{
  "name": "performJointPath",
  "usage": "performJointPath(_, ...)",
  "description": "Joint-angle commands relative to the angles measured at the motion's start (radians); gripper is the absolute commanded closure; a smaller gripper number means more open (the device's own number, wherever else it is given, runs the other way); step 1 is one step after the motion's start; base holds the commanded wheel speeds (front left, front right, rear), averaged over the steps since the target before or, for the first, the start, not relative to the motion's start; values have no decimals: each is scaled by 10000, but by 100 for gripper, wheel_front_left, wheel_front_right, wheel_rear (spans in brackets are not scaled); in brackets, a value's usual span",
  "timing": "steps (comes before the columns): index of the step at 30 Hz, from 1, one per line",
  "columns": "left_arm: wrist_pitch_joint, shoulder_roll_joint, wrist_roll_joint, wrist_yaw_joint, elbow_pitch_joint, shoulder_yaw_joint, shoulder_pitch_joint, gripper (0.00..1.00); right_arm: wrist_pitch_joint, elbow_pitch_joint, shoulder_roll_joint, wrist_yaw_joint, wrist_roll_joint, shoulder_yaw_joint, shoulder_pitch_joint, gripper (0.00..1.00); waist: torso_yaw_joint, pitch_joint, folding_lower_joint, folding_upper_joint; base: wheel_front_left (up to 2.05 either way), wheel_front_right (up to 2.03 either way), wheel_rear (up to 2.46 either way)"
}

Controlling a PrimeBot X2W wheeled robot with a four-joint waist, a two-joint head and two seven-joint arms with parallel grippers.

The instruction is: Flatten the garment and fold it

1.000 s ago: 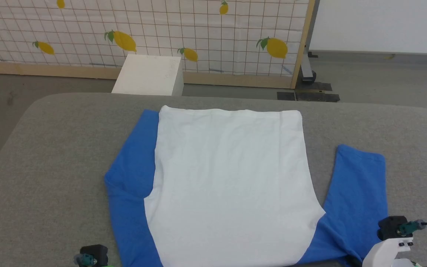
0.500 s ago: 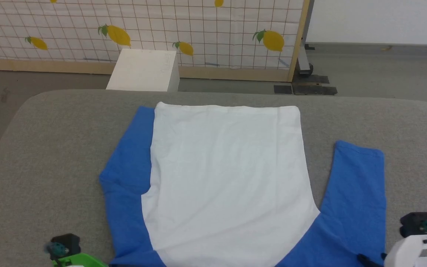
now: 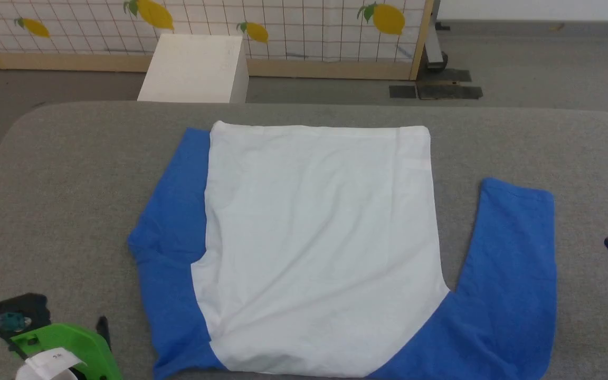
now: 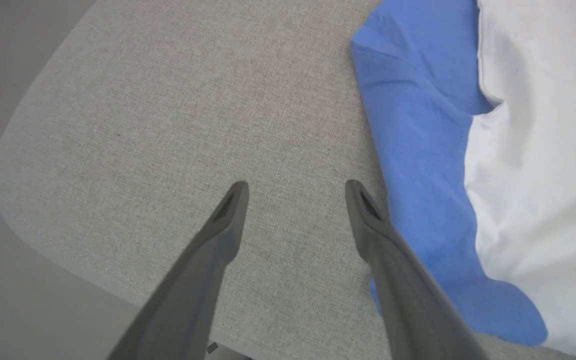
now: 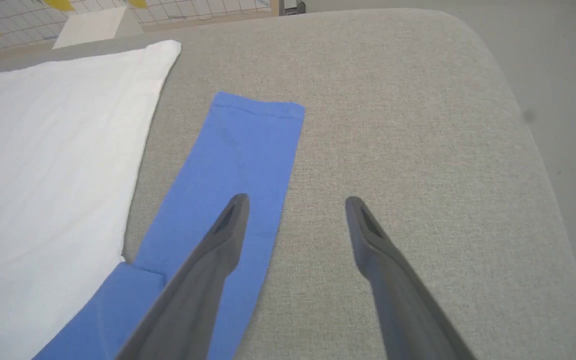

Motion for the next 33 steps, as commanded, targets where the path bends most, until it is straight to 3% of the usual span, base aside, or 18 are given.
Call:
performJointPath(1,-338,79,212,77,-157,141,-108,0,-162,267,40,-13,-214,-17,-464,0,50,467,1,0,0,0,0)
performJointPath(5,-2605,-155,776,34,-650,425,-878,0,-599,1286,25,-13,-888,-181,-1641,0,290,1104,1,0,0,0,0)
performJointPath(9,-5109,-297,1404,-471,-736,203,-1602,0,-830,2382,-21,-13,-1482,-193,-2670,0,529,1762,1,0,0,0,0)
performJointPath(14,-7154,-653,1617,-895,-379,-83,-2125,0,-866,3426,-89,-13,-2041,-40,-3652,0,720,2422,1,0,0,0,0)
performJointPath(19,-7857,-1063,1691,-1084,75,-283,-2482,0,-859,4300,-158,-13,-2510,221,-4533,0,835,3047,1,0,0,0,0)
performJointPath(31,-8050,-1583,1819,-1382,746,-301,-2933,0,-810,5875,-292,-13,-2783,745,-5181,0,930,3318,1,0,0,0,0)
performJointPath(32,-8052,-1582,1829,-1405,772,-284,-2931,0,-789,5956,-298,-13,-2747,754,-5202,82,911,3282,1,0,0,0,0)
performJointPath(33,-8053,-1576,1852,-1430,788,-255,-2936,0,-768,6023,-295,-13,-2701,730,-5232,100,881,3209,1,0,0,0,0)
